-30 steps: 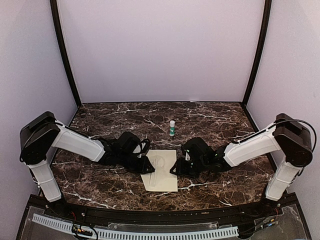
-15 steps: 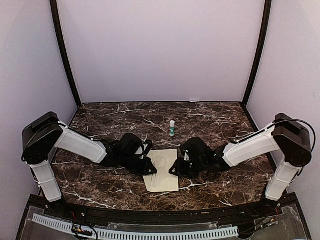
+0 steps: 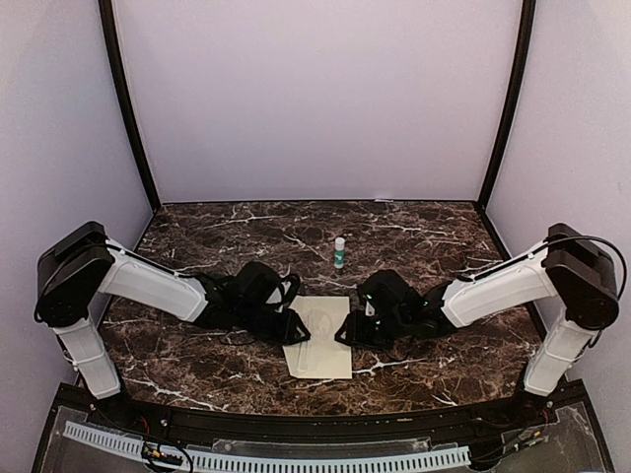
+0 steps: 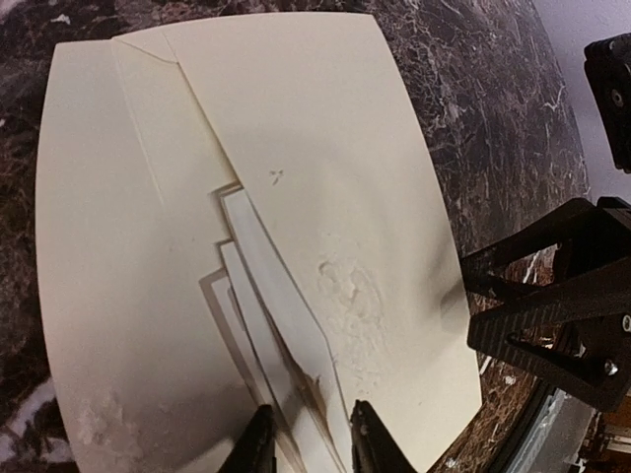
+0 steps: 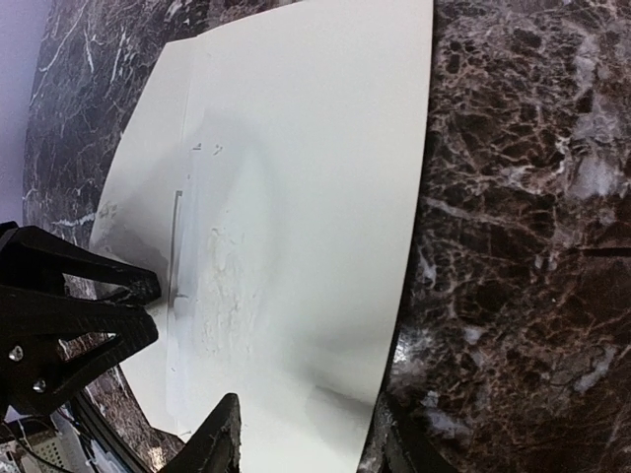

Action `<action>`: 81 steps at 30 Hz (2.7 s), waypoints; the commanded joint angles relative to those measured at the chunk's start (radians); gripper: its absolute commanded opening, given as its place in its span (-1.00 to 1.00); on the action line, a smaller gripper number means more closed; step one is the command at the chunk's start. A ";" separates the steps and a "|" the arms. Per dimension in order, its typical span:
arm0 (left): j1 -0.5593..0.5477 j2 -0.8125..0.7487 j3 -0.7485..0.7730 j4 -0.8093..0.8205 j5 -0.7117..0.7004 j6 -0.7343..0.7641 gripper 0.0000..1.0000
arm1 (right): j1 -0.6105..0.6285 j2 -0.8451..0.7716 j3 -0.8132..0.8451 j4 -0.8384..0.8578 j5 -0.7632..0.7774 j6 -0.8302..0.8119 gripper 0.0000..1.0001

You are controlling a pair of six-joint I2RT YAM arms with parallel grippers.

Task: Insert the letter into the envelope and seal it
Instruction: Place the letter in the envelope.

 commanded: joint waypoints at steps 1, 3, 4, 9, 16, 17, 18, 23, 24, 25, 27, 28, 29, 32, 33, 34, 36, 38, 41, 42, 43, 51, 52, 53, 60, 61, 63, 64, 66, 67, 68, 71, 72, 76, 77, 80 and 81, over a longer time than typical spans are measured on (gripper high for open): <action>-0.005 -0.109 0.012 -0.108 -0.081 0.023 -0.41 | 0.012 -0.071 0.013 -0.061 0.047 -0.014 -0.11; -0.006 -0.136 -0.013 -0.108 -0.079 0.006 -0.36 | 0.016 -0.094 -0.001 -0.089 0.047 -0.010 -0.07; -0.009 -0.144 -0.022 -0.099 -0.077 -0.010 -0.34 | 0.019 -0.103 -0.006 -0.096 0.048 -0.007 -0.06; -0.023 -0.177 -0.076 -0.066 -0.041 -0.062 -0.29 | 0.043 -0.127 -0.030 -0.097 0.048 0.018 -0.04; -0.044 -0.176 -0.110 -0.052 -0.045 -0.102 -0.30 | 0.078 -0.120 -0.067 -0.070 0.048 0.071 -0.05; -0.045 -0.177 -0.114 -0.053 -0.044 -0.103 -0.31 | 0.083 -0.119 -0.067 -0.058 0.048 0.074 -0.06; -0.045 -0.176 -0.116 -0.053 -0.042 -0.104 -0.31 | 0.087 -0.115 -0.066 -0.048 0.048 0.076 -0.06; -0.049 -0.161 -0.132 -0.027 -0.006 -0.117 -0.34 | 0.100 -0.104 -0.066 -0.041 0.048 0.083 -0.07; -0.050 -0.158 -0.134 -0.027 -0.008 -0.118 -0.36 | 0.100 -0.101 -0.064 -0.039 0.049 0.084 -0.07; -0.051 -0.156 -0.135 -0.027 -0.008 -0.120 -0.38 | 0.102 -0.099 -0.064 -0.038 0.048 0.085 -0.08; -0.053 -0.149 -0.139 -0.021 -0.006 -0.124 -0.42 | 0.105 -0.093 -0.066 -0.033 0.048 0.088 -0.10; -0.055 -0.147 -0.140 -0.019 -0.001 -0.125 -0.45 | 0.107 -0.091 -0.066 -0.031 0.048 0.089 -0.10; -0.055 -0.141 -0.141 -0.015 0.001 -0.127 -0.47 | 0.108 -0.088 -0.066 -0.029 0.049 0.090 -0.11; -0.060 -0.130 -0.141 -0.008 0.005 -0.129 -0.50 | 0.112 -0.080 -0.063 -0.026 0.048 0.091 -0.12; -0.061 -0.125 -0.141 -0.005 0.006 -0.131 -0.51 | 0.114 -0.077 -0.063 -0.026 0.049 0.092 -0.13; -0.062 -0.124 -0.141 -0.003 0.006 -0.133 -0.51 | 0.115 -0.075 -0.063 -0.026 0.048 0.093 -0.13; -0.064 -0.117 -0.141 0.002 0.009 -0.134 -0.53 | 0.118 -0.071 -0.066 -0.023 0.049 0.096 -0.14; -0.067 -0.112 -0.141 0.002 0.007 -0.134 -0.53 | 0.120 -0.070 -0.067 -0.023 0.049 0.100 -0.15; -0.069 -0.105 -0.142 -0.001 0.003 -0.133 -0.54 | 0.121 -0.068 -0.069 -0.023 0.048 0.103 -0.16; -0.070 -0.103 -0.142 -0.001 0.001 -0.133 -0.55 | 0.122 -0.068 -0.069 -0.022 0.049 0.103 -0.16; -0.070 -0.099 -0.142 0.002 0.002 -0.134 -0.55 | 0.121 -0.067 -0.069 -0.021 0.048 0.104 -0.16; -0.084 -0.070 -0.136 0.024 0.013 -0.144 -0.66 | 0.124 -0.050 -0.064 -0.010 0.046 0.105 -0.18; -0.086 -0.067 -0.136 0.029 0.013 -0.146 -0.68 | 0.124 -0.048 -0.063 -0.009 0.046 0.105 -0.19; -0.085 -0.066 -0.137 0.030 0.016 -0.146 -0.69 | 0.124 -0.047 -0.063 -0.009 0.043 0.105 -0.19; -0.092 -0.052 -0.135 0.041 0.021 -0.152 -0.76 | 0.125 -0.042 -0.063 -0.005 0.041 0.106 -0.21; -0.094 -0.051 -0.135 0.043 0.022 -0.153 -0.76 | 0.126 -0.041 -0.063 -0.004 0.040 0.106 -0.22; -0.096 -0.048 -0.133 0.050 0.026 -0.157 -0.78 | 0.126 -0.038 -0.063 -0.001 0.037 0.106 -0.22; -0.097 -0.045 -0.132 0.054 0.028 -0.157 -0.80 | 0.126 -0.036 -0.063 0.000 0.036 0.106 -0.22; -0.099 -0.037 -0.130 0.060 0.032 -0.159 -0.83 | 0.126 -0.035 -0.063 0.001 0.035 0.106 -0.23; -0.100 -0.032 -0.130 0.063 0.033 -0.162 -0.85 | 0.126 -0.034 -0.063 0.001 0.033 0.106 -0.23; -0.101 -0.029 -0.130 0.070 0.037 -0.164 -0.86 | 0.126 -0.034 -0.063 0.001 0.033 0.106 -0.23; -0.107 -0.019 -0.130 0.085 0.038 -0.171 -0.87 | 0.125 -0.035 -0.063 0.001 0.035 0.106 -0.23; -0.108 -0.018 -0.130 0.088 0.037 -0.172 -0.87 | 0.126 -0.035 -0.063 0.001 0.035 0.106 -0.23; -0.113 -0.011 -0.130 0.100 0.033 -0.174 -0.88 | 0.127 -0.035 -0.064 0.001 0.035 0.108 -0.24; -0.113 -0.012 -0.130 0.103 0.031 -0.175 -0.88 | 0.126 -0.035 -0.064 0.001 0.036 0.108 -0.24; -0.116 -0.015 -0.131 0.117 0.031 -0.174 -0.88 | 0.127 -0.040 -0.065 0.000 0.039 0.108 -0.24; -0.116 -0.016 -0.130 0.122 0.031 -0.174 -0.88 | 0.127 -0.041 -0.066 0.000 0.039 0.108 -0.24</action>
